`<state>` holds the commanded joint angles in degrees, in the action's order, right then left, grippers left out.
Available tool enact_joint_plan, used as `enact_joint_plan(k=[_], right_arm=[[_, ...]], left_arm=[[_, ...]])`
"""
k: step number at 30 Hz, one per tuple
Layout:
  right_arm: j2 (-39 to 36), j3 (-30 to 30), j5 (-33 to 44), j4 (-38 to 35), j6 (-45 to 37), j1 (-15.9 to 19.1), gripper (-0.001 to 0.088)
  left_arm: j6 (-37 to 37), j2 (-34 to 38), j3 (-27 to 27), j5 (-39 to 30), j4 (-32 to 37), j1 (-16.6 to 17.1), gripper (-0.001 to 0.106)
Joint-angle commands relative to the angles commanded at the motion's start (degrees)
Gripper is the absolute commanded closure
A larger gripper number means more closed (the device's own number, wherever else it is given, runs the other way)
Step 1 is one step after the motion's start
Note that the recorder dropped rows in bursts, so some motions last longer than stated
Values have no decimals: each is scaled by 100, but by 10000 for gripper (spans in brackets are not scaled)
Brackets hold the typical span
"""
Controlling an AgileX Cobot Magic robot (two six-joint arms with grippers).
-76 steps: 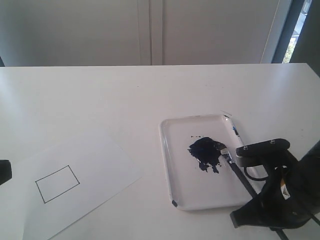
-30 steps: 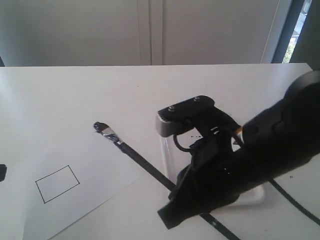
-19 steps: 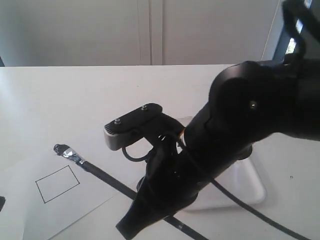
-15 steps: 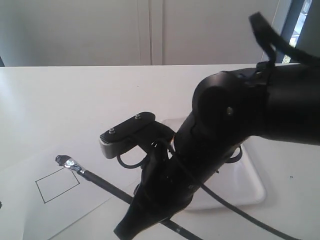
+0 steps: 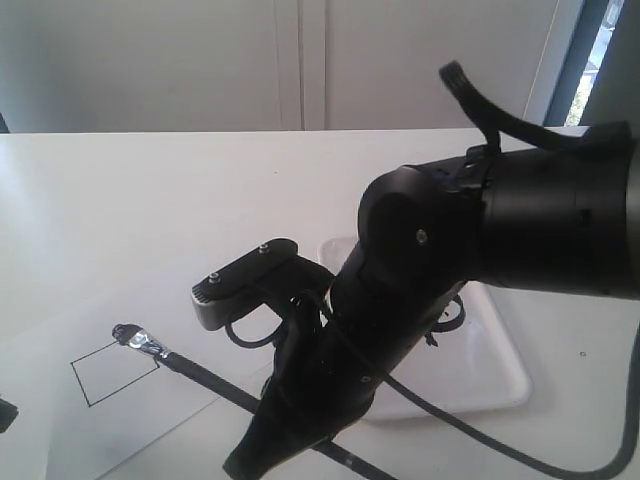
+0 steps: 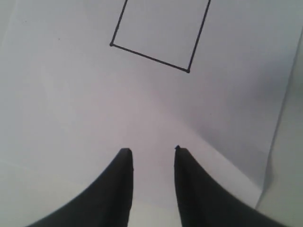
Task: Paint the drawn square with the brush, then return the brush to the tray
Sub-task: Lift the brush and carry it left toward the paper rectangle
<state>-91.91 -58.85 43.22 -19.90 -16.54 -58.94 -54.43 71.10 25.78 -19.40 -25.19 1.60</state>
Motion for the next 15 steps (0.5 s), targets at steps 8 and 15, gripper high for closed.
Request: enact_joint_plan(k=[8, 15], right_arm=[[-345, -113, -178, 0, -13, -54, 868], [-692, -626, -155, 0, -13, -346, 868]], left_arm=[[-91, 613, 0, 463, -4, 0, 686], [-103, 764, 51, 478, -111, 0, 686]])
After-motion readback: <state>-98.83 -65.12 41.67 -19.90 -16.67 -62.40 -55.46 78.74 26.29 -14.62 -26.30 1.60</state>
